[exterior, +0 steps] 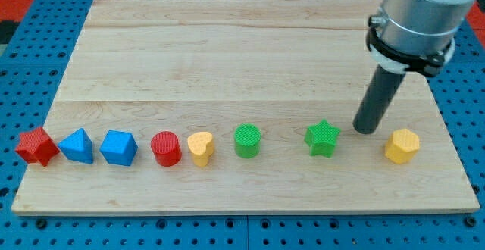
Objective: Push the green star slightly left and down
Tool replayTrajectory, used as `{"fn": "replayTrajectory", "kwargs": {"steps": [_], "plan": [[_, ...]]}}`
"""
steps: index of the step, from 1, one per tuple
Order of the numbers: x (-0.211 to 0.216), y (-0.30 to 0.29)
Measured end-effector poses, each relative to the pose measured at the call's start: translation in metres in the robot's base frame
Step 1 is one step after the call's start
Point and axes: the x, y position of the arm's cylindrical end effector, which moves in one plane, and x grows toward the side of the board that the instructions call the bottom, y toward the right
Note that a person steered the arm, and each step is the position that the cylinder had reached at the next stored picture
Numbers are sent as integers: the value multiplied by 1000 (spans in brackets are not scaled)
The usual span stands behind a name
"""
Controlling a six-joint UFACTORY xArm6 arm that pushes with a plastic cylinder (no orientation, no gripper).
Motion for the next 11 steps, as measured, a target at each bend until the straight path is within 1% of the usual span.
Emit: {"fn": "replayTrajectory", "kwargs": {"steps": [3, 4, 5, 7, 8, 10, 11], "plan": [[-3, -48], [-15, -61], [-16, -57], [-16, -75], [-2, -86], [7, -52], [7, -54]]}}
